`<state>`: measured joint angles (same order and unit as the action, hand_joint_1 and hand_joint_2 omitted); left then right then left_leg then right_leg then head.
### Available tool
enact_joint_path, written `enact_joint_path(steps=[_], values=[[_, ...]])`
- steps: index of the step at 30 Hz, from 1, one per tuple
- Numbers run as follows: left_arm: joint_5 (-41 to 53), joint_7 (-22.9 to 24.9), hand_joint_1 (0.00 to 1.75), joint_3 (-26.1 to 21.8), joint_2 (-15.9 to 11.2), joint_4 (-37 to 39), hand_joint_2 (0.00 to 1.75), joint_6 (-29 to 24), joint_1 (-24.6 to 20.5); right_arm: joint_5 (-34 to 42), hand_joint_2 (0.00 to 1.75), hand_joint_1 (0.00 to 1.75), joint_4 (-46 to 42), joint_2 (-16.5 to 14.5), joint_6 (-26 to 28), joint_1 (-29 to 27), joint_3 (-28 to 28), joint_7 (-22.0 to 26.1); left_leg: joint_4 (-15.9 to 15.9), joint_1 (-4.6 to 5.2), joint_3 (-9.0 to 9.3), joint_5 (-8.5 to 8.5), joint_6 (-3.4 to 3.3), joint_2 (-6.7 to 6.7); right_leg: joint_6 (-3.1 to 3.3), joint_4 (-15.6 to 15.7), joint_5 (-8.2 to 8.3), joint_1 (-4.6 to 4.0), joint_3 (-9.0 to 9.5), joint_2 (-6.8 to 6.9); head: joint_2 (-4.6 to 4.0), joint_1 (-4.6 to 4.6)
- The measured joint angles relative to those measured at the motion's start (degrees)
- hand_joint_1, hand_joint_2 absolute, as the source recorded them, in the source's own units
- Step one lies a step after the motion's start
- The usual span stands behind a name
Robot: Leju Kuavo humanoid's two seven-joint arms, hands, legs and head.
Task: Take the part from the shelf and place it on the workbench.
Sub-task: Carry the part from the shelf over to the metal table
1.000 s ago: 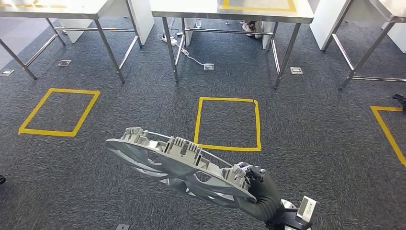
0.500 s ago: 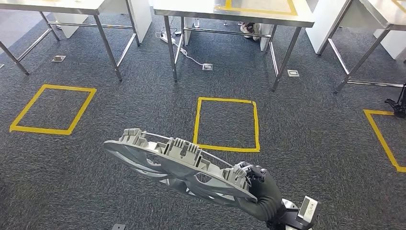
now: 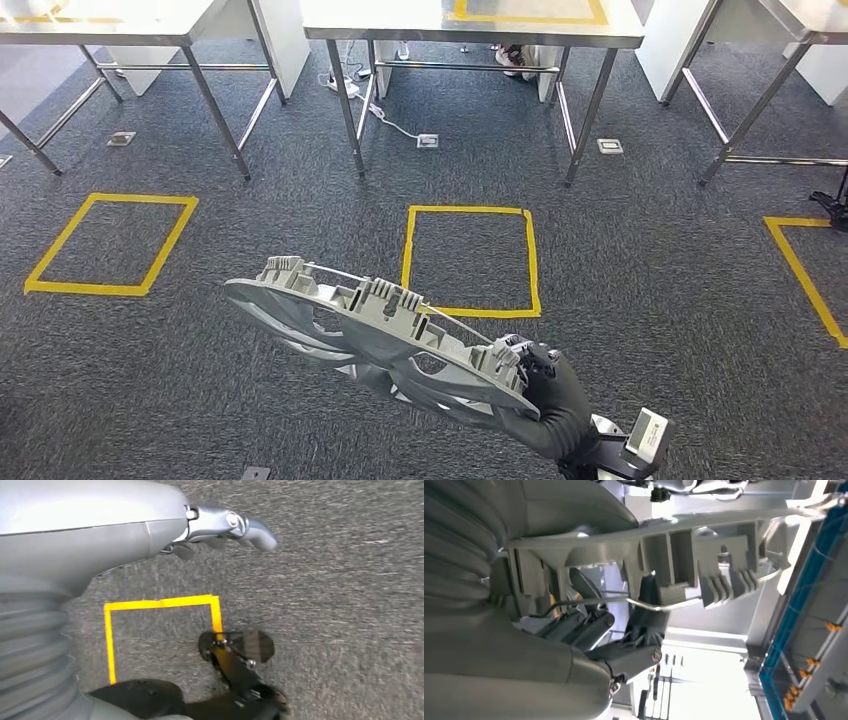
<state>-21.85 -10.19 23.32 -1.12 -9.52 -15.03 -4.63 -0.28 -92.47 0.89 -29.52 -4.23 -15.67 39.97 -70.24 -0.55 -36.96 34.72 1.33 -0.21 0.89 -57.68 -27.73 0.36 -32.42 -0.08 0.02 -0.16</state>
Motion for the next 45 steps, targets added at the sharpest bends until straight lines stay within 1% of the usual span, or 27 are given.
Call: enact_joint_path(steps=[1, 2, 3, 5, 6, 8, 11, 13, 15, 17, 18, 19, 20, 22, 23, 27, 29, 31, 32, 33, 34, 36, 37, 38, 42, 43, 45], values=[[0.0, 0.0, 0.00, 0.0, 0.0, 0.0, 1.75, 0.0, 0.1, 0.0, 1.75, 1.75, 0.0, 0.0, -0.1, 0.0, 0.0, 0.0, -3.1, -0.03, -1.96, 0.72, 0.14, 0.00, 0.08, 0.0, -0.21, -0.02, 0.18, -0.08, 0.00, -0.08], [-0.1, 0.0, 0.00, 0.0, 0.0, 0.0, 1.75, 0.0, 0.2, 0.0, 1.75, 1.75, 0.0, 0.0, -0.3, -0.1, 0.0, 0.0, -4.4, -0.03, -3.12, 0.32, 0.20, 0.00, 0.06, 0.0, -0.47, -0.03, 0.42, -0.20, 0.00, -0.13], [-0.2, 0.0, 0.00, 0.0, -0.1, 0.0, 1.75, 0.0, 0.3, 0.1, 1.75, 1.75, 0.0, 0.0, -0.4, -0.1, 0.0, 0.0, -3.5, -0.04, -3.13, -1.18, 0.18, 0.01, -0.03, 0.0, -0.77, -0.02, 0.76, -0.33, 0.00, -0.21], [-0.3, 0.0, 0.00, 0.0, -0.1, 0.1, 1.75, 0.0, 0.4, 0.1, 1.75, 1.75, 0.0, 0.0, -0.5, 0.0, 0.0, 0.0, 3.7, -0.03, -0.34, -5.71, -0.09, 0.01, -0.38, 0.0, -1.54, 0.00, 1.71, -0.48, 0.00, -0.35], [-0.3, 0.0, 0.00, 0.0, -0.2, 0.1, 1.75, 0.0, 0.4, 0.2, 1.75, 1.75, 0.0, 0.0, -0.5, 0.1, 0.0, 0.0, 7.4, 0.04, 1.34, -7.10, -0.37, 0.03, -0.65, -0.1, -1.98, -0.10, 2.10, -0.51, 0.00, -0.42], [-0.3, 0.0, 0.00, 0.0, -0.2, 0.1, 1.75, 0.0, 0.3, 0.3, 1.75, 1.75, 0.1, 0.0, -0.4, 0.3, 0.0, 0.0, 11.2, 0.20, 3.08, -7.69, -1.13, 0.09, -1.32, -0.2, -2.47, -0.28, 2.53, -0.53, 0.00, -0.38], [-0.3, 0.0, 0.00, 0.0, -0.2, 0.1, 1.75, 0.0, 0.4, 0.2, 1.75, 1.75, 0.1, 0.0, 0.1, 0.5, 0.0, 0.0, 11.6, 0.16, 3.67, -7.09, -2.37, 0.20, -2.31, -1.0, -2.58, -0.32, 2.73, -0.50, 0.00, -0.22], [-0.3, -0.1, 0.00, 0.0, -0.2, 0.1, 1.75, 0.0, 0.4, 0.5, 1.75, 1.75, 0.1, 0.0, 0.7, 0.6, 0.0, 0.0, 11.8, -0.01, 4.55, -6.75, -3.04, 0.24, -2.88, -4.6, -4.14, -0.20, 1.02, -0.35, 0.00, 0.03], [-0.3, -0.1, 0.00, 0.0, -0.3, 0.1, 1.75, 0.0, 0.4, 1.0, 1.75, 1.75, 0.1, 0.0, 1.5, 0.7, 0.0, 0.0, 11.9, -0.01, 5.13, -6.19, -3.32, 0.24, -3.27, -11.8, -6.97, -0.09, -3.47, -0.27, 0.00, 0.32], [-0.5, -0.2, 0.00, 0.0, -0.3, 0.1, 1.75, 0.0, 0.5, 1.0, 1.75, 1.75, 0.1, 0.0, 2.6, 0.7, 0.0, 0.0, 11.8, 0.00, 5.85, -5.49, -3.27, 0.24, -3.36, -16.7, -7.79, -0.03, -7.61, -0.26, 0.00, 0.43], [-0.6, -0.2, 0.00, 0.0, -0.3, 0.1, 1.75, 0.0, 0.6, 0.9, 1.75, 1.75, 0.1, 0.0, 3.2, 0.7, 0.1, 0.0, 11.8, 0.00, 6.39, -5.08, -3.20, 0.27, -3.29, -16.2, -6.47, -0.03, -8.25, -0.24, 0.00, 0.49], [-0.7, -0.2, 0.00, 0.0, -0.3, 0.1, 1.75, 0.0, 0.6, 0.7, 1.75, 1.75, 0.1, 0.0, 3.9, 0.7, 0.1, 0.0, 11.8, -0.01, 7.04, -4.64, -3.12, 0.30, -3.16, -13.6, -4.12, -0.03, -7.80, -0.21, 0.00, 0.54], [-0.7, -0.2, 0.00, 0.0, -0.2, 0.1, 1.75, 0.0, 0.6, 0.5, 1.75, 1.75, 0.1, 0.0, 4.4, 0.8, 0.1, 0.0, 11.9, -0.01, 7.61, -4.15, -2.99, 0.33, -2.93, -9.6, -1.13, -0.04, -6.64, -0.14, 0.00, 0.62], [-0.8, -0.2, 0.00, 0.0, -0.2, 0.1, 1.75, -0.1, 0.6, 0.1, 1.75, 1.75, 0.3, -0.1, 5.4, 1.1, 0.1, 0.0, 11.9, 0.09, 8.50, -3.30, -2.46, 0.35, -2.31, -3.3, 1.69, -0.29, -4.64, 0.07, 0.00, 0.70], [-0.8, -0.2, 0.00, 0.0, -0.2, 0.1, 1.75, -0.1, 0.6, -0.1, 1.75, 1.75, 0.4, -0.2, 5.7, 1.3, 0.1, 0.0, 12.0, 0.14, 8.70, -2.96, -2.07, 0.34, -1.90, -1.8, 2.10, -0.44, -4.20, 0.14, 0.00, 0.73], [-1.0, -0.2, 0.00, 0.0, -0.1, 0.1, 1.75, -0.3, 0.5, -0.9, 1.75, 1.75, 1.0, -0.5, 6.9, 1.6, -0.1, 0.0, 10.6, 0.16, 9.15, -2.54, -0.59, 0.29, -0.30, -1.1, 1.63, -0.38, -2.98, 0.12, 0.00, 0.60], [-1.2, -0.2, 0.00, 0.0, -0.1, 0.1, 1.75, -0.3, 0.5, -1.4, 1.75, 1.75, 1.1, -0.9, 7.9, 1.7, -0.3, 0.0, 5.3, 0.06, 6.20, -0.86, -0.13, 0.30, 0.31, -0.9, 1.21, -0.26, -2.08, 0.13, 0.00, 0.30], [-1.3, -0.2, 0.00, 0.0, 0.0, 0.1, 1.75, -0.3, 0.6, -1.6, 1.75, 1.75, 1.3, -1.3, 8.6, 1.7, -0.8, -0.1, -1.9, 0.03, 1.43, 1.90, 0.17, 0.30, 0.71, -0.9, 0.58, -0.37, -1.47, 0.05, 0.00, -0.01], [-1.4, -0.2, 0.00, 0.0, 0.0, 0.1, 1.75, -0.3, 0.7, -1.5, 1.75, 1.75, 1.4, -1.5, 8.6, 1.6, -1.1, -0.2, -3.8, 0.02, -0.39, 2.46, 0.23, 0.30, 0.79, -0.9, 0.24, -0.43, -1.08, -0.06, 0.00, -0.08], [-1.4, -0.2, 0.00, 0.0, 0.0, 0.1, 1.75, -0.3, 0.8, -1.4, 1.75, 1.75, 1.5, -1.5, 8.5, 1.5, -1.3, -0.4, -3.9, 0.03, -1.28, 1.70, 0.17, 0.31, 0.80, -0.9, -0.12, -0.48, -0.59, -0.19, 0.00, -0.16], [-1.5, -0.2, 0.00, 0.0, 0.0, 0.1, 1.75, -0.3, 0.9, -1.2, 1.75, 1.75, 1.7, -1.5, 8.3, 1.4, -1.6, -0.6, -1.7, 0.04, -1.18, -0.49, 0.04, 0.31, 0.77, -0.9, -0.53, -0.50, 0.00, -0.31, 0.00, -0.25], [-1.5, -0.3, 0.00, 0.0, 0.0, 0.2, 1.75, -0.3, 1.0, -0.7, 1.75, 1.75, 1.9, -1.6, 8.1, 1.4, -1.8, -0.6, 5.7, 0.15, 0.68, -6.02, -0.44, 0.32, 0.54, -0.9, -1.34, -0.57, 1.15, -0.39, 0.00, -0.37], [-1.5, -0.3, 0.00, 0.0, -0.1, 0.2, 1.75, -0.4, 1.0, -0.5, 1.75, 1.75, 1.9, -1.7, 8.1, 1.5, -1.9, -0.5, 8.7, 0.28, 1.50, -7.23, -0.68, 0.32, 0.34, -1.0, -1.68, -0.61, 1.44, -0.39, 0.00, -0.44], [-1.5, -0.4, 0.00, 0.0, -0.1, 0.2, 1.75, -0.4, 0.9, -0.3, 1.75, 1.75, 2.0, -1.7, 8.1, 1.6, -1.9, -0.4, 10.4, 0.41, 1.97, -7.86, -0.95, 0.33, 0.07, -1.0, -1.94, -0.65, 1.56, -0.38, 0.00, -0.48], [-1.5, -0.5, 0.00, 0.0, 0.0, 0.1, 1.75, -0.4, 1.0, -0.1, 1.75, 1.75, 2.1, -1.8, 8.1, 1.9, -2.3, -0.2, 11.3, 0.24, 2.56, -8.32, -2.06, 0.34, -1.26, -1.6, -3.04, -0.71, 1.63, -0.31, 0.00, -0.44], [-1.5, -0.5, 0.00, 0.0, 0.1, 0.1, 1.75, -0.4, 0.9, -0.1, 1.75, 1.75, 2.1, -1.8, 8.2, 2.1, -2.3, -0.2, 11.5, 0.06, 2.70, -8.37, -2.35, 0.31, -1.59, -3.1, -3.99, -0.67, 0.98, -0.27, 0.00, -0.29], [-1.5, -0.5, 0.00, 0.0, 0.1, 0.1, 1.75, -0.4, 0.7, -0.1, 1.75, 1.75, 2.2, -1.8, 8.2, 2.4, -2.4, -0.2, 11.7, -0.05, 2.85, -8.26, -2.75, 0.28, -2.18, -9.5, -7.17, -0.39, -2.33, -0.21, 0.00, 0.09]])
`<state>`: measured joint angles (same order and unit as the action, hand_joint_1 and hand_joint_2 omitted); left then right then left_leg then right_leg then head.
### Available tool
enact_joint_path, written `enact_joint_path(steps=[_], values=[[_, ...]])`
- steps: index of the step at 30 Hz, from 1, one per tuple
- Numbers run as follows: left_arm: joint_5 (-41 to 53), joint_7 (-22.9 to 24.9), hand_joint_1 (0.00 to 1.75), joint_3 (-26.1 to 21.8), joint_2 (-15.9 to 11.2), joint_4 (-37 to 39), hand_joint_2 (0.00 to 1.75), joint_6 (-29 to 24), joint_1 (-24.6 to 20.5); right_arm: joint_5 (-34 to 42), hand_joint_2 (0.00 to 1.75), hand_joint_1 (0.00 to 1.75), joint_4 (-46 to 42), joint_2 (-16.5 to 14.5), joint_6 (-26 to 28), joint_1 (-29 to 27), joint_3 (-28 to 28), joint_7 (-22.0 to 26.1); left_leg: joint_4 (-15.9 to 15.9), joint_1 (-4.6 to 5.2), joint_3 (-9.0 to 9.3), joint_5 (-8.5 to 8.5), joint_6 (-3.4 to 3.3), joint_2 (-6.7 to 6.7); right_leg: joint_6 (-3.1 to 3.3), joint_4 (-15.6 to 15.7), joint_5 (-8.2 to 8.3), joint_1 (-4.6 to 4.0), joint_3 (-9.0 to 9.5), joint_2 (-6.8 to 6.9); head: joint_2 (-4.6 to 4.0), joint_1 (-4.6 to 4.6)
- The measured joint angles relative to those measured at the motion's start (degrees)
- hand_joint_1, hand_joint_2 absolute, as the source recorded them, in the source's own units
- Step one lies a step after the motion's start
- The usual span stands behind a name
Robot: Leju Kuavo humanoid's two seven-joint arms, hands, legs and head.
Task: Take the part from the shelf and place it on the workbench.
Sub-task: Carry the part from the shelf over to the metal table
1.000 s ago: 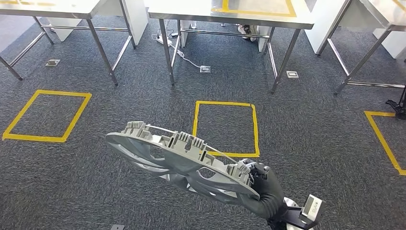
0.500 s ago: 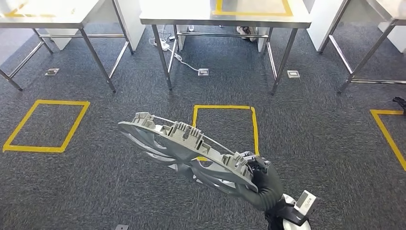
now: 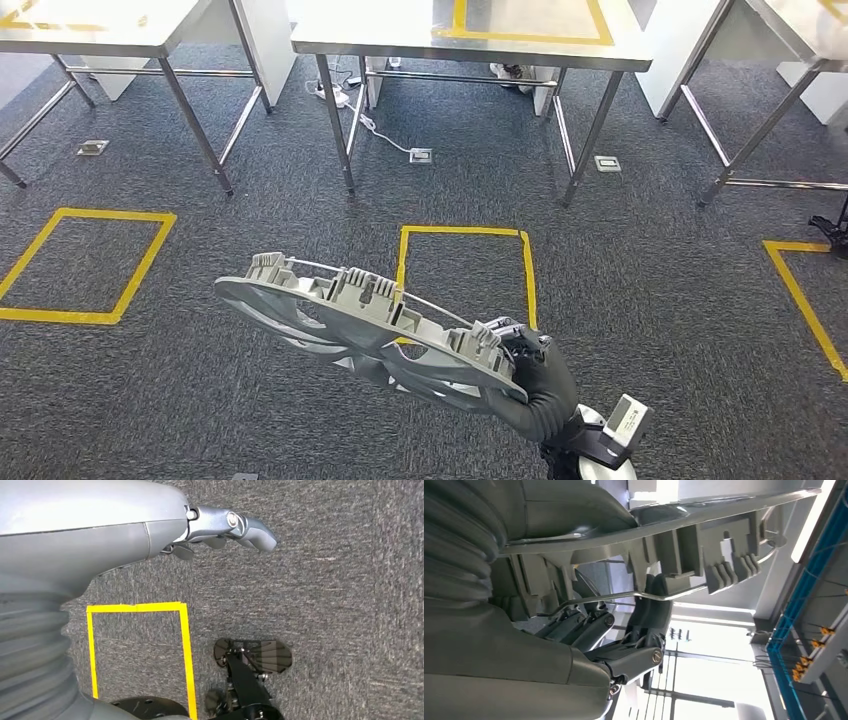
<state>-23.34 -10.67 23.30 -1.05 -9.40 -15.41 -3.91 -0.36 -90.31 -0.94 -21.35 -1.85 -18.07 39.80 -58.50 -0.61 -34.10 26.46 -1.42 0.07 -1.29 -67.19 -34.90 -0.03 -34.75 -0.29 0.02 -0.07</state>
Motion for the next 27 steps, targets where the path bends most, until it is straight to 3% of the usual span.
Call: enact_joint_path(steps=[2, 3, 4, 6, 7, 9, 12, 14, 16, 18, 19, 20, 22, 24, 27], values=[[0.0, 0.0, 0.00, 0.0, 0.0, 0.0, 1.75, 0.0, -0.1, -0.1, 1.75, 1.75, 0.2, 0.0, -0.1, 0.1, -0.2, 0.0, 0.0, -0.01, 0.03, 0.18, -0.12, 0.00, -0.40, -6.8, -2.19, 0.34, -4.02, 0.01, 0.00, 0.16], [0.0, 0.0, 0.00, 0.0, 0.0, 0.0, 1.75, 0.0, -0.1, -0.5, 1.75, 1.75, 0.3, 0.0, -0.2, 0.1, -0.3, 0.0, -0.1, -0.04, 0.09, 0.29, -0.07, 0.02, -0.53, -7.7, -1.64, 0.48, -4.90, 0.02, 0.00, 0.20], [0.0, 0.1, 0.00, 0.0, 0.0, 0.0, 1.75, 0.0, -0.1, -1.0, 1.75, 1.75, 0.4, 0.1, -0.4, 0.2, -0.4, -0.1, -0.2, -0.09, 0.21, 0.43, 0.03, 0.05, -0.62, -6.1, 0.11, 0.61, -4.57, 0.03, 0.00, 0.25], [0.1, 0.2, 0.00, 0.0, 0.1, 0.0, 1.75, 0.1, -0.1, -2.2, 1.75, 1.75, 0.5, 0.2, -1.0, 0.6, -0.9, 0.0, -0.4, -0.18, 0.52, 0.80, 0.44, 0.11, -0.65, 1.6, 4.71, 0.81, -1.42, 0.14, 0.00, 0.37], [0.2, 0.3, 0.00, 0.0, 0.0, 0.0, 1.75, 0.1, -0.2, -2.5, 1.75, 1.75, 0.5, 0.3, -1.5, 0.8, -1.1, 0.0, -0.5, -0.13, 0.59, 0.99, 0.77, 0.14, -0.50, 5.1, 6.17, 0.76, 0.04, 0.16, 0.00, 0.42], [0.2, 0.4, 0.00, 0.0, 0.0, 0.0, 1.75, 0.2, -0.3, -2.6, 1.75, 1.75, 0.5, 0.4, -2.9, 1.1, -1.5, 0.1, -0.5, 0.00, 0.65, 1.16, 1.53, 0.16, 0.03, 7.9, 6.73, 0.56, 1.15, 0.14, 0.00, 0.40], [0.2, 0.4, 0.00, 0.0, 0.0, 0.0, 1.75, 0.2, -0.4, -2.8, 1.75, 1.75, 0.3, 0.5, -4.5, 1.3, -1.8, 0.1, -0.6, -0.16, 0.74, 1.45, 2.69, 0.14, 1.27, 8.4, 6.96, 0.52, 1.36, 0.04, 0.00, 0.26], [0.2, 0.4, 0.00, 0.0, 0.0, 0.0, 1.75, 0.2, -0.4, -3.1, 1.75, 1.75, 0.0, 0.6, -4.7, 1.5, -1.8, 0.2, -4.1, -0.28, -0.74, 3.69, 3.19, 0.13, 1.93, 8.8, 7.12, 0.68, 1.68, 0.09, 0.00, -0.08], [0.2, 0.3, 0.00, 0.0, 0.1, 0.0, 1.75, 0.2, -0.4, -3.1, 1.75, 1.75, -0.2, 0.6, -4.9, 1.8, -1.8, 0.2, -11.6, -0.32, -4.15, 7.27, 3.46, 0.12, 2.24, 8.8, 7.03, 0.55, 1.75, 0.12, 0.00, -0.45], [0.2, 0.3, 0.00, 0.0, 0.0, 0.0, 1.75, 0.2, -0.3, -3.1, 1.75, 1.75, -0.2, 0.7, -5.5, 1.9, -1.8, 0.2, -16.4, -0.31, -6.55, 8.49, 3.50, 0.12, 2.36, 8.8, 6.92, 0.42, 1.84, 0.08, 0.00, -0.58], [0.2, 0.3, 0.00, 0.0, 0.0, 0.0, 1.75, 0.2, -0.2, -3.2, 1.75, 1.75, -0.2, 0.7, -5.9, 1.9, -1.8, 0.2, -15.7, -0.31, -6.25, 7.44, 3.41, 0.12, 2.33, 8.7, 6.86, 0.39, 1.95, 0.04, 0.00, -0.65], [0.2, 0.3, 0.00, 0.0, 0.0, 0.0, 1.75, 0.2, -0.2, -3.2, 1.75, 1.75, -0.1, 0.8, -6.2, 1.9, -1.8, 0.1, -12.8, -0.31, -4.90, 5.52, 3.26, 0.12, 2.24, 8.7, 6.77, 0.38, 2.12, -0.01, 0.00, -0.71], [0.2, 0.3, 0.00, 0.0, 0.0, 0.0, 1.75, 0.2, -0.3, -3.3, 1.75, 1.75, -0.1, 1.1, -6.4, 2.1, -1.8, 0.1, -4.6, -0.22, -1.06, 2.07, 2.81, 0.13, 1.84, 8.6, 6.48, 0.28, 2.41, -0.06, 0.00, -0.83], [0.2, 0.3, 0.00, 0.0, -0.1, 0.0, 1.75, 0.2, -0.3, -3.2, 1.75, 1.75, -0.1, 1.2, -6.4, 2.3, -1.8, 0.1, -0.6, -0.01, 0.82, 1.19, 2.25, 0.16, 1.25, 8.5, 6.30, 0.13, 2.42, -0.09, 0.00, -0.82], [0.1, 0.3, 0.00, 0.0, 0.0, 0.0, 1.75, 0.2, -0.2, -3.2, 1.75, 1.75, -0.1, 1.4, -6.6, 2.7, -1.9, 0.2, -0.2, 0.07, 1.00, 1.16, 1.23, 0.17, 0.18, 8.5, 6.15, 0.17, 2.45, -0.07, 0.00, -0.73]])
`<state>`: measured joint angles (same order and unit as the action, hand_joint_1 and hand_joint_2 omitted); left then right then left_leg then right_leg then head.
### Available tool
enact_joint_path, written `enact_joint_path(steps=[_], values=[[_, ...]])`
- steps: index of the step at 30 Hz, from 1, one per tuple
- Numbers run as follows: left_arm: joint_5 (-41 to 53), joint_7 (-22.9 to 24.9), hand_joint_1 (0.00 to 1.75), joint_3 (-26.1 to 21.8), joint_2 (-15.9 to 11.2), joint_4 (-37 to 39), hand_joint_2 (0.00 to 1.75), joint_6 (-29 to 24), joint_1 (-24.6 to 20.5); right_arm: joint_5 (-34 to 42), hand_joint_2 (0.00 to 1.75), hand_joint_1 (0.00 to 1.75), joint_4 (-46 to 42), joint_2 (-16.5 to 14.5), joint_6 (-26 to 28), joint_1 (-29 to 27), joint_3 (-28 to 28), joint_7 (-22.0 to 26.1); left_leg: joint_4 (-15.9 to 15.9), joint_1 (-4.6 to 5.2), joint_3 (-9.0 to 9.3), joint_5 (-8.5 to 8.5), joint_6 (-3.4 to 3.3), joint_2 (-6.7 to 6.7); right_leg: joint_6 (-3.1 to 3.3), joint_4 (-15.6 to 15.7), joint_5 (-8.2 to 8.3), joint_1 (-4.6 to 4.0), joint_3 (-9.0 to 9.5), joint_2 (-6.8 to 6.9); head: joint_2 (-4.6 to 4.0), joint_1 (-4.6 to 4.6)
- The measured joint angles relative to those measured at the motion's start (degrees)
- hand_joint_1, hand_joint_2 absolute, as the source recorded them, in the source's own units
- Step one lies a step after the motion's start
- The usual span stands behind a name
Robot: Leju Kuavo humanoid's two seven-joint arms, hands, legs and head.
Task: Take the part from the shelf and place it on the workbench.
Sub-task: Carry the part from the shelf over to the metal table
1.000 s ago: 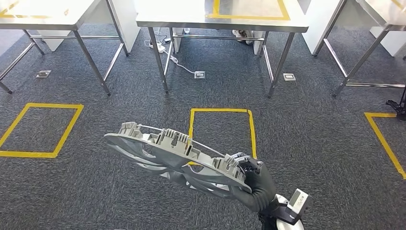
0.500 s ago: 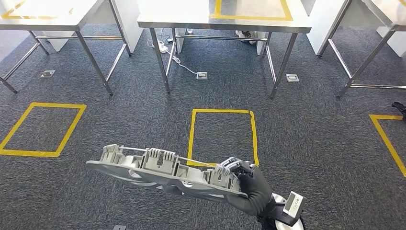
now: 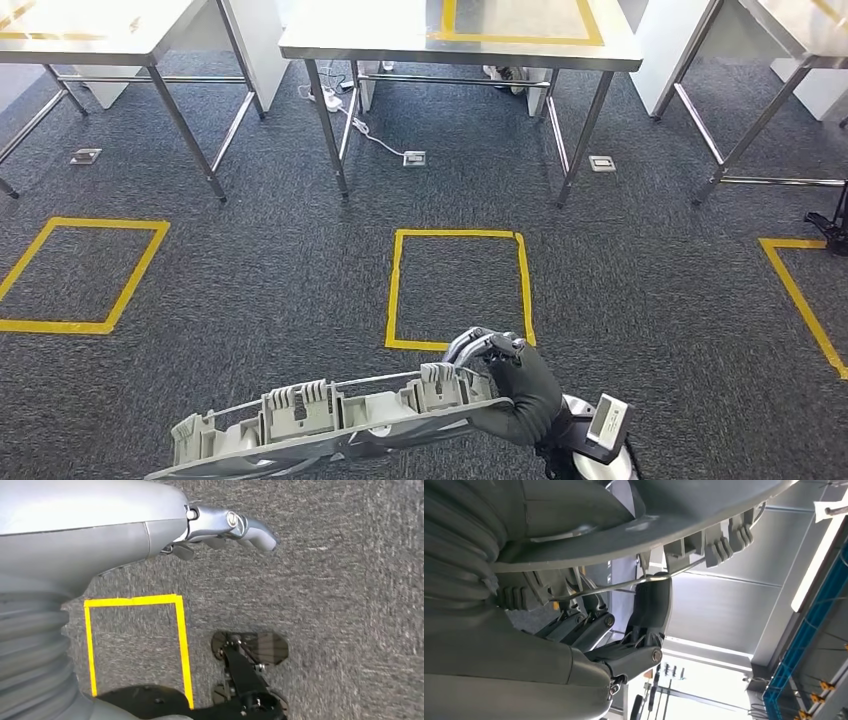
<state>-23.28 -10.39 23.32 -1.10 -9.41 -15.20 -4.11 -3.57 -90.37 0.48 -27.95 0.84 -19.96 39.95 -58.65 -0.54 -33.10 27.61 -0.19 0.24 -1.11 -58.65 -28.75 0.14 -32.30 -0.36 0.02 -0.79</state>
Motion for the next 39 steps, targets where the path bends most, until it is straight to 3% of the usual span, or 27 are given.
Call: enact_joint_path(steps=[2, 5, 6, 7, 8, 10, 11, 13, 16, 18, 20, 21, 22, 23, 25, 27, 30, 32, 35, 36, 37, 38, 39], values=[[0.0, 0.0, 0.00, 0.0, 0.0, 0.0, 1.75, 0.0, 0.0, 0.1, 1.75, 1.75, 0.0, 0.2, -0.2, 0.4, 0.0, 0.0, 0.4, -0.23, 0.28, -0.17, -0.73, -0.07, -0.68, -2.9, -1.72, 0.09, -1.26, 0.07, 0.00, 0.28], [0.0, -0.1, 0.00, 0.0, 0.0, 0.0, 1.75, 0.1, 0.0, 0.3, 1.75, 1.75, 0.2, 0.5, -0.5, 0.7, -0.1, 0.0, 0.5, -0.27, 0.39, -0.03, -1.19, -0.16, -1.25, -13.6, -6.36, 0.30, -6.91, 0.12, 0.00, 0.81], [0.0, -0.1, 0.00, 0.0, 0.0, 0.0, 1.75, 0.1, 0.0, 0.4, 1.75, 1.75, 0.3, 0.6, -0.5, 0.6, -0.1, 0.0, 0.5, -0.26, 0.43, 0.04, -1.22, -0.15, -1.32, -15.9, -6.73, 0.33, -8.33, 0.13, 0.00, 0.86], [0.0, -0.1, 0.00, 0.0, 0.0, 0.0, 1.75, 0.1, 0.1, 0.5, 1.75, 1.75, 0.3, 0.7, -0.5, 0.6, -0.1, 0.0, 0.4, -0.25, 0.50, 0.12, -1.19, -0.12, -1.33, -16.2, -5.98, 0.35, -8.81, 0.13, 0.00, 0.92], [0.0, -0.1, 0.00, 0.0, 0.0, 0.0, 1.75, 0.1, 0.1, 0.6, 1.75, 1.75, 0.4, 0.8, -0.4, 0.7, -0.1, 0.0, 0.4, -0.26, 0.65, 0.23, -1.10, -0.08, -1.26, -14.0, -4.08, 0.37, -8.05, 0.13, 0.00, 0.99], [0.0, 0.0, 0.00, 0.0, 0.0, 0.0, 1.75, 0.1, 0.1, 1.1, 1.75, 1.75, 0.5, 0.9, -0.2, 1.2, -0.1, 0.0, 0.2, -0.14, 0.96, 0.58, -0.71, -0.01, -0.92, -6.0, 0.23, 0.32, -4.51, 0.19, 0.00, 1.13], [0.0, 0.0, 0.00, 0.0, 0.0, 0.0, 1.75, 0.1, 0.0, 1.4, 1.75, 1.75, 0.6, 0.9, -0.2, 1.7, -0.1, 0.0, 0.2, -0.02, 1.04, 0.76, -0.42, -0.01, -0.60, -2.8, 1.45, 0.24, -3.03, 0.21, 0.00, 1.16], [0.1, 0.0, 0.00, 0.0, 0.0, 0.0, 1.75, 0.1, 0.0, 1.7, 1.75, 1.75, 0.7, 1.0, 0.0, 2.3, 0.0, 0.0, 0.2, 0.16, 1.09, 0.98, 0.23, -0.04, 0.11, -0.2, 1.66, 0.03, -1.97, 0.20, 0.00, 1.09], [0.1, 0.0, 0.00, 0.0, -0.1, 0.0, 1.75, 0.1, 0.0, 1.8, 1.75, 1.75, 0.4, 1.1, 1.1, 2.1, 0.1, 0.0, -0.3, -0.01, 1.13, 1.62, 1.29, -0.11, 1.29, 0.3, 1.62, 0.13, -1.60, 0.17, 0.00, 0.92], [0.1, -0.1, 0.00, 0.0, -0.1, 0.0, 1.75, 0.1, 0.1, 2.0, 1.75, 1.75, -0.1, 1.0, 1.8, 2.0, 0.2, 0.0, -4.9, -0.10, -0.87, 4.04, 1.80, -0.11, 1.87, 0.5, 1.53, 0.32, -1.11, 0.24, 0.00, 0.55], [0.0, -0.2, 0.00, 0.0, 0.0, 0.0, 1.75, 0.1, 0.1, 2.0, 1.75, 1.75, -0.4, 1.0, 2.7, 2.1, 0.2, 0.1, -12.7, -0.13, -4.89, 7.26, 2.08, -0.10, 2.20, 0.5, 1.27, 0.22, -0.85, 0.26, 0.00, 0.21], [0.0, -0.2, 0.00, 0.0, -0.1, 0.0, 1.75, 0.1, 0.2, 2.0, 1.75, 1.75, -0.4, 1.0, 3.1, 2.1, 0.3, 0.0, -15.4, -0.13, -6.50, 7.86, 2.14, -0.10, 2.27, 0.5, 1.13, 0.18, -0.71, 0.22, 0.00, 0.16], [0.0, -0.1, 0.00, 0.0, -0.1, 0.0, 1.75, 0.1, 0.3, 2.0, 1.75, 1.75, -0.5, 1.0, 3.5, 2.1, 0.3, 0.0, -16.2, -0.13, -7.18, 7.31, 2.12, -0.10, 2.27, 0.5, 0.99, 0.15, -0.52, 0.16, 0.00, 0.12], [0.0, -0.1, 0.00, 0.0, -0.1, 0.0, 1.75, 0.0, 0.4, 2.2, 1.75, 1.75, -0.6, 1.0, 3.8, 2.1, 0.4, 0.0, -14.5, -0.14, -6.70, 5.67, 2.03, -0.10, 2.20, 0.5, 0.81, 0.14, -0.26, 0.09, 0.00, 0.08], [-0.1, -0.1, 0.00, 0.0, -0.1, 0.1, 1.75, 0.0, 0.4, 2.7, 1.75, 1.75, -1.1, 1.0, 4.2, 2.2, 0.6, 0.0, -6.8, -0.12, -3.42, 1.36, 1.70, -0.10, 1.85, 0.5, 0.37, 0.11, 0.36, 0.01, 0.00, -0.03], [-0.2, -0.1, 0.00, 0.0, -0.1, 0.0, 1.75, 0.0, 0.3, 3.1, 1.75, 1.75, -1.4, 1.0, 4.3, 2.3, 0.8, 0.0, -1.2, 0.01, -0.88, -0.53, 1.12, -0.06, 1.27, 0.3, -0.04, -0.08, 0.63, -0.03, 0.00, -0.06], [-0.3, -0.1, 0.00, 0.0, -0.1, 0.0, 1.75, -0.1, 0.4, 3.5, 1.75, 1.75, -1.8, 1.0, 4.2, 2.4, 1.2, 0.0, -0.1, 0.21, -0.48, -0.38, 0.01, 0.00, 0.28, 0.3, -0.29, -0.13, 0.64, -0.01, 0.00, 0.09], [-0.3, -0.2, 0.00, 0.0, 0.0, 0.0, 1.75, -0.1, 0.5, 3.7, 1.75, 1.75, -2.1, 1.0, 4.3, 2.5, 1.5, 0.0, 0.2, 0.08, -0.28, -0.42, -0.75, -0.03, -0.43, -1.6, -1.49, 0.00, -0.15, 0.07, 0.00, 0.26], [-0.3, -0.2, 0.00, 0.0, 0.0, 0.0, 1.75, -0.1, 0.4, 4.0, 1.75, 1.75, -2.5, 1.0, 4.3, 2.4, 1.8, 0.1, 0.3, 0.00, -0.11, -0.24, -1.41, -0.08, -1.02, -11.8, -6.09, 0.17, -5.55, 0.13, 0.00, 0.69], [-0.3, -0.3, 0.00, 0.0, 0.0, 0.0, 1.75, -0.1, 0.4, 4.0, 1.75, 1.75, -2.5, 1.0, 4.4, 2.3, 1.8, 0.1, 0.3, 0.01, -0.04, -0.14, -1.46, -0.08, -1.09, -14.9, -6.94, 0.20, -7.45, 0.13, 0.00, 0.75], [-0.3, -0.3, 0.00, 0.0, 0.0, 0.0, 1.75, -0.1, 0.5, 4.0, 1.75, 1.75, -2.6, 1.0, 4.4, 2.1, 1.8, 0.0, 0.3, 0.02, 0.09, -0.01, -1.46, -0.06, -1.10, -16.2, -6.67, 0.21, -8.49, 0.13, 0.00, 0.80], [-0.3, -0.3, 0.00, 0.0, 0.0, 0.0, 1.75, -0.1, 0.5, 3.9, 1.75, 1.75, -2.6, 1.1, 4.4, 2.0, 1.8, 0.0, 0.3, 0.01, 0.31, 0.16, -1.41, -0.03, -1.03, -15.2, -5.20, 0.23, -8.35, 0.14, 0.00, 0.86], [-0.3, -0.3, 0.00, 0.0, 0.1, 0.0, 1.75, -0.1, 0.5, 3.8, 1.75, 1.75, -2.8, 1.1, 4.4, 1.9, 1.8, 0.0, 0.2, 0.01, 0.62, 0.36, -1.30, 0.01, -0.91, -12.0, -2.90, 0.25, -7.10, 0.14, 0.00, 0.93]])
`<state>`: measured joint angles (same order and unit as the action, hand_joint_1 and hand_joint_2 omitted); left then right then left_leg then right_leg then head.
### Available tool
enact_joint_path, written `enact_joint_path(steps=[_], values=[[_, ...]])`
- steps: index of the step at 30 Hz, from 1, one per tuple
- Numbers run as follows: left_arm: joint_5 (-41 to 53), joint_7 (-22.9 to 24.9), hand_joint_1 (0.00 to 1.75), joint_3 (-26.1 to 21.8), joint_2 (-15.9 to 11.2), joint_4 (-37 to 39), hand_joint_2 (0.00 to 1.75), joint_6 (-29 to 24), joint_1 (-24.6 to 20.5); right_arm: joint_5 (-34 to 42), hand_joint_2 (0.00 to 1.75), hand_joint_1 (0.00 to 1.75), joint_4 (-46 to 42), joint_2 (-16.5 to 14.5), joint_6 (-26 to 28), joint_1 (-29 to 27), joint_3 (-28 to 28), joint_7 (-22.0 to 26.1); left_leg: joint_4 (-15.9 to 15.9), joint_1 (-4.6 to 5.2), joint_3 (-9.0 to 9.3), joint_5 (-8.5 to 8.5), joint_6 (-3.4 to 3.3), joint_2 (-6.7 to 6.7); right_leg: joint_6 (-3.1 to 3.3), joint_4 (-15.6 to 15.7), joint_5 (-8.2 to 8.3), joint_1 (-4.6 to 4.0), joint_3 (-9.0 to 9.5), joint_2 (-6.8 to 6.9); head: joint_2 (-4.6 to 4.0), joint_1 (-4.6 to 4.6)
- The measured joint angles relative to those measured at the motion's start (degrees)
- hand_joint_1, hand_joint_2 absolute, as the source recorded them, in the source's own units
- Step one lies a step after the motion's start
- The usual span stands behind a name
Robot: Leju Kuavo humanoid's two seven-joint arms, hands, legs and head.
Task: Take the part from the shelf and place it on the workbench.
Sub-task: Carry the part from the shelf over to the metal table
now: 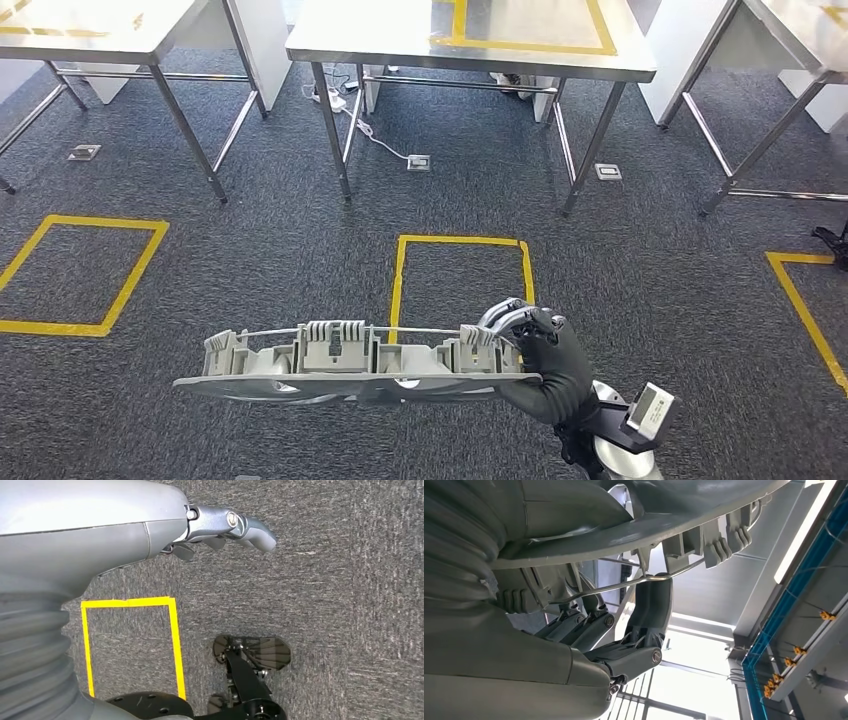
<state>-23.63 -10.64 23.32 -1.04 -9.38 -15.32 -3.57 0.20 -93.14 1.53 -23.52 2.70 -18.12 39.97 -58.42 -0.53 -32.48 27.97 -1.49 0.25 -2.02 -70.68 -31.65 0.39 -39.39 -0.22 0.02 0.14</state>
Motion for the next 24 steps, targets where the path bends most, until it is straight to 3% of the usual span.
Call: enact_joint_path(steps=[1, 3, 8, 9, 11, 12, 13, 14, 15, 16, 18, 19, 22, 24], values=[[0.0, 0.0, 0.00, 0.0, 0.0, 0.0, 1.75, 0.0, 0.0, -0.1, 1.75, 1.75, -0.2, 0.0, 0.0, -0.1, 0.0, 0.0, 0.0, 0.00, 0.30, 0.24, 0.17, 0.03, 0.20, 4.3, 2.34, 0.00, 1.81, 0.04, 0.00, 0.08], [0.0, 0.0, 0.00, 0.0, 0.1, 0.0, 1.75, 0.0, 0.0, -0.1, 1.75, 1.75, -0.4, 0.0, -0.1, -0.1, 0.0, 0.0, -0.1, 0.18, 0.60, 0.68, 0.72, 0.07, 0.73, 10.6, 4.73, -0.22, 4.59, 0.07, 0.00, 0.14], [0.0, 0.0, 0.00, 0.0, 0.1, 0.0, 1.75, 0.0, -0.1, 0.0, 1.75, 1.75, -0.4, 0.0, -0.5, -0.4, 0.1, 0.0, -1.2, 0.12, 0.46, 1.82, 2.48, 0.01, 2.45, 12.6, 4.63, -0.25, 5.75, -0.03, 0.00, -0.07], [0.0, -0.1, 0.00, 0.0, 0.1, 0.0, 1.75, 0.0, -0.1, -0.1, 1.75, 1.75, -0.4, -0.1, -0.5, -0.4, 0.2, 0.0, -3.4, 0.07, -0.54, 2.97, 2.78, 0.01, 2.77, 12.8, 4.59, -0.11, 6.06, 0.03, 0.00, -0.23], [0.0, -0.1, 0.00, 0.0, 0.1, 0.0, 1.75, 0.0, -0.1, -0.2, 1.75, 1.75, -0.4, -0.1, -0.5, -0.5, 0.2, 0.0, -10.9, -0.07, -4.41, 6.20, 3.19, 0.00, 3.19, 12.8, 4.26, -0.09, 6.50, 0.14, 0.00, -0.57], [0.0, -0.1, 0.00, 0.0, 0.1, 0.0, 1.75, 0.0, 0.0, -0.4, 1.75, 1.75, -0.4, -0.2, -0.5, -0.7, 0.2, 0.0, -14.5, -0.11, -6.43, 7.28, 3.32, 0.00, 3.27, 12.8, 4.09, -0.11, 6.68, 0.13, 0.00, -0.65], [0.0, -0.1, 0.00, 0.0, 0.1, 0.0, 1.75, 0.0, 0.1, -0.5, 1.75, 1.75, -0.4, -0.2, -0.5, -0.8, 0.2, 0.0, -16.4, -0.12, -7.78, 7.32, 3.39, 0.00, 3.27, 12.8, 3.89, -0.13, 6.91, 0.08, 0.00, -0.69], [0.0, -0.1, 0.00, 0.0, 0.1, 0.0, 1.75, 0.0, 0.1, -0.5, 1.75, 1.75, -0.4, -0.3, -0.5, -1.0, 0.2, 0.0, -16.0, -0.12, -8.01, 6.10, 3.39, 0.00, 3.20, 12.8, 3.66, -0.13, 7.22, 0.02, 0.00, -0.76], [0.0, -0.1, 0.00, 0.0, 0.0, 0.0, 1.75, 0.0, 0.2, -0.6, 1.75, 1.75, -0.4, -0.3, -0.5, -1.0, 0.2, 0.0, -13.3, -0.13, -7.09, 3.86, 3.32, -0.01, 3.08, 12.8, 3.38, -0.12, 7.63, -0.04, 0.00, -0.84], [0.0, -0.1, 0.00, 0.0, 0.0, 0.0, 1.75, 0.0, 0.2, -0.6, 1.75, 1.75, -0.4, -0.3, -0.6, -1.1, 0.2, 0.0, -9.1, -0.13, -5.44, 1.25, 3.20, -0.02, 2.90, 12.8, 3.07, -0.12, 8.05, -0.08, 0.00, -0.91], [0.0, -0.1, 0.00, 0.0, 0.0, 0.0, 1.75, 0.0, 0.1, -0.5, 1.75, 1.75, -0.4, -0.3, -0.7, -1.0, 0.2, 0.0, -2.3, -0.01, -2.48, -1.47, 2.70, -0.01, 2.33, 12.7, 2.45, -0.34, 8.55, -0.12, 0.00, -1.02], [0.0, -0.1, 0.00, 0.0, 0.0, 0.0, 1.75, 0.0, 0.1, -0.4, 1.75, 1.75, -0.4, -0.3, -0.9, -1.0, 0.2, 0.0, -0.7, 0.07, -1.85, -1.62, 2.30, 0.00, 1.98, 12.7, 2.27, -0.43, 8.64, -0.13, 0.00, -0.98], [0.0, 0.0, 0.00, 0.0, 0.0, 0.0, 1.75, 0.0, 0.2, 0.0, 1.75, 1.75, -0.4, -0.4, -1.6, -0.9, 0.2, 0.0, -0.1, 0.09, -1.35, -1.04, 0.86, 0.08, 0.84, 12.0, 2.32, -0.43, 8.77, -0.13, 0.00, -0.81], [0.0, 0.0, 0.00, 0.0, 0.0, 0.0, 1.75, 0.0, 0.2, 0.3, 1.75, 1.75, -0.4, -0.4, -2.1, -0.6, 0.3, 0.0, 0.0, -0.05, -0.69, -0.82, 0.13, 0.12, 0.24, 9.0, 0.86, -0.30, 7.54, -0.05, 0.00, -0.57]])
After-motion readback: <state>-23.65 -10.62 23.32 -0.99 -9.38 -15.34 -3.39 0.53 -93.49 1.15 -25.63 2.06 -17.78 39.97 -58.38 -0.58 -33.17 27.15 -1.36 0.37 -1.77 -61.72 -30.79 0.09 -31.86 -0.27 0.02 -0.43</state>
